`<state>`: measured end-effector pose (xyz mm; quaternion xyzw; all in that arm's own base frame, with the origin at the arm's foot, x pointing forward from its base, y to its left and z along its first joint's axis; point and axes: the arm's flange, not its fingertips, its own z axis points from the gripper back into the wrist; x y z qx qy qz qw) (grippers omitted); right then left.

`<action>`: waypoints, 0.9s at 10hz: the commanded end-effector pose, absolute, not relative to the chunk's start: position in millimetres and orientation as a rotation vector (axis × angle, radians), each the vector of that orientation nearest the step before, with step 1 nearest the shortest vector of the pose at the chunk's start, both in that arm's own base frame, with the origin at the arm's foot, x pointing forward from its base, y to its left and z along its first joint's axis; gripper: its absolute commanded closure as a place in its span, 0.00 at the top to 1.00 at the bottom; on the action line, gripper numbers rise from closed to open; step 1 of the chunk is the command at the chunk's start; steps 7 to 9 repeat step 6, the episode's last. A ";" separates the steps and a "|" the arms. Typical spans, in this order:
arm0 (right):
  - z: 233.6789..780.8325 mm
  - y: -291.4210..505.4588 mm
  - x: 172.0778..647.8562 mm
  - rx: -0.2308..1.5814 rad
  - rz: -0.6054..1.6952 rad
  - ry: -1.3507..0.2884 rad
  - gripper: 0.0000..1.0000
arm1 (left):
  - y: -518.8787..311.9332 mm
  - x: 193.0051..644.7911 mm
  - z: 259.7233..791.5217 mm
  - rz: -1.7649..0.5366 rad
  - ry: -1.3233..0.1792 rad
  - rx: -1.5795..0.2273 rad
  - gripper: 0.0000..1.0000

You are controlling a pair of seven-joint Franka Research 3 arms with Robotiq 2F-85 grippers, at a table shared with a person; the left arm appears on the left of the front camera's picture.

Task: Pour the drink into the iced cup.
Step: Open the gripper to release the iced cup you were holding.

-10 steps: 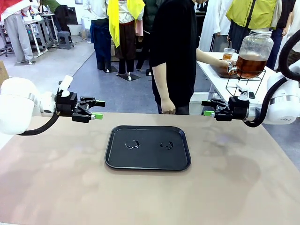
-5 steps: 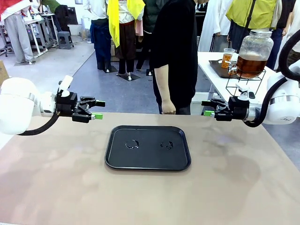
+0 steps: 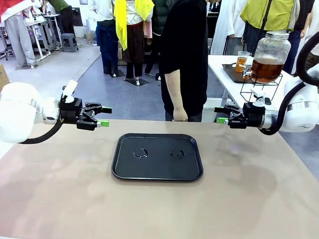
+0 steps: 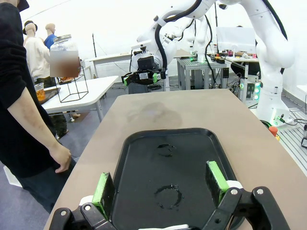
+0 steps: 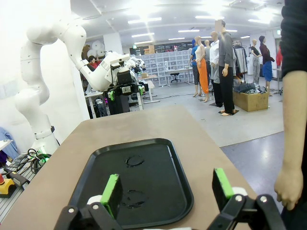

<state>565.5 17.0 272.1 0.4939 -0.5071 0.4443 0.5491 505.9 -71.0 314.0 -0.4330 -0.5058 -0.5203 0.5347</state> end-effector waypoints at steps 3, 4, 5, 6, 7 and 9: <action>274.9 18.2 566.4 1.173 1.044 -1.207 1.00 | -71.9 506.1 315.3 -1.242 -1.200 -1.029 1.00; 274.9 18.2 566.4 1.173 1.044 -1.207 1.00 | -71.9 506.1 315.3 -1.242 -1.200 -1.029 1.00; 274.9 18.2 566.4 1.173 1.044 -1.207 1.00 | -71.9 506.1 315.3 -1.242 -1.200 -1.029 1.00; 274.9 18.2 566.4 1.173 1.044 -1.207 1.00 | -71.9 506.1 315.3 -1.242 -1.200 -1.029 1.00; 274.9 18.2 566.4 1.173 1.044 -1.207 1.00 | -71.9 506.1 315.3 -1.242 -1.200 -1.029 1.00; 274.9 18.2 566.4 1.173 1.044 -1.207 1.00 | -71.9 506.1 315.3 -1.242 -1.200 -1.029 1.00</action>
